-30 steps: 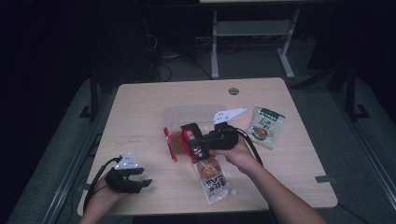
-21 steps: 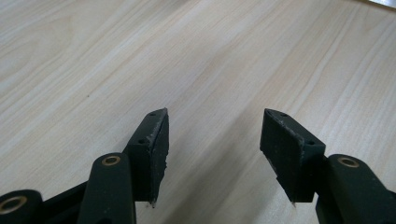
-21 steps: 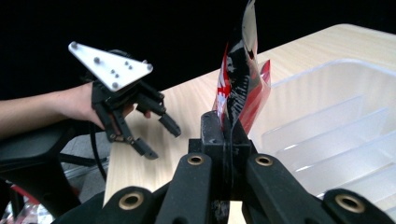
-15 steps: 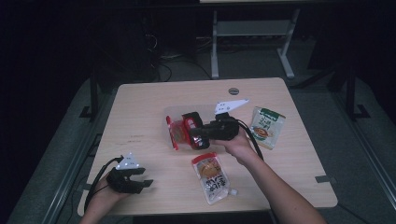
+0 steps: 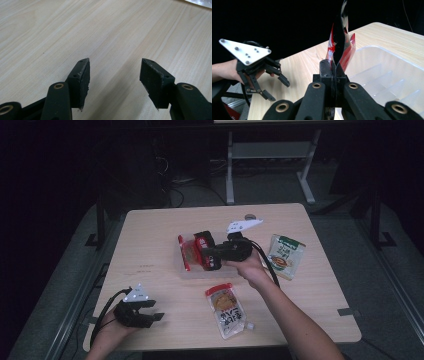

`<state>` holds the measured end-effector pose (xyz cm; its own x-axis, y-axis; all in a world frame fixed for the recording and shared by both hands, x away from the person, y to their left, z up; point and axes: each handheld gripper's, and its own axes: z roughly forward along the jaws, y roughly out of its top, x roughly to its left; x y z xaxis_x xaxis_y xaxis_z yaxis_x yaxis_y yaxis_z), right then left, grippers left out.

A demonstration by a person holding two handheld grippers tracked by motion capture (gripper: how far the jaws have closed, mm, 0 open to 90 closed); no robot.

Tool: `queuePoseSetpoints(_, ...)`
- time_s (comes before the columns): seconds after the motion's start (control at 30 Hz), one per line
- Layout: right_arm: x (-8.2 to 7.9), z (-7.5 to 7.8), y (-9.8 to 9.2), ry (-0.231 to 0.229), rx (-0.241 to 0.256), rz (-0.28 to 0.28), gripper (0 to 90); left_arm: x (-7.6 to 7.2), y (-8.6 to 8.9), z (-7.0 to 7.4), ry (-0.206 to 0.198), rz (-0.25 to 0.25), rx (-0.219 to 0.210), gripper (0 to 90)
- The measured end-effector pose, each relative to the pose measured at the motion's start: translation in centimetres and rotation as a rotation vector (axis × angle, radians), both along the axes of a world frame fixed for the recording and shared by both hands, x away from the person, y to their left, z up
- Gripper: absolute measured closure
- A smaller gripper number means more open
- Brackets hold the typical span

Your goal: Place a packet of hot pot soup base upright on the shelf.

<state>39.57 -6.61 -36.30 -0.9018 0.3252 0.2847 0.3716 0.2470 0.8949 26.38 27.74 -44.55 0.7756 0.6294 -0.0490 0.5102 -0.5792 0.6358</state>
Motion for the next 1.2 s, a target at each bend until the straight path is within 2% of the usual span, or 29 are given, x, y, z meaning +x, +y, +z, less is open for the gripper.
queuePoseSetpoints(0.3,0.6,-0.9,-0.1,0.006,-0.008,-0.03,90.0,0.0,0.0,-0.2,0.006,0.001,0.001,41.1)
queuePoseSetpoints(0.43,0.7,-1.4,0.1,0.031,-0.019,-0.027,90.0,0.0,0.0,-0.2,0.01,0.004,0.004,41.1)
queuePoseSetpoints(0.67,0.7,-1.7,0.4,0.021,-0.011,-0.026,90.0,-0.1,-0.1,-0.3,0.018,0.005,0.003,41.1)
queuePoseSetpoints(0.93,0.8,-1.8,1.2,0.011,-0.036,-0.031,90.0,0.0,-0.2,-0.4,0.025,0.001,0.007,41.1)
queuePoseSetpoints(1.2,1.3,-2.2,2.2,0.031,-0.066,-0.034,90.0,0.0,-0.2,-0.4,0.028,-0.004,0.01,41.1)
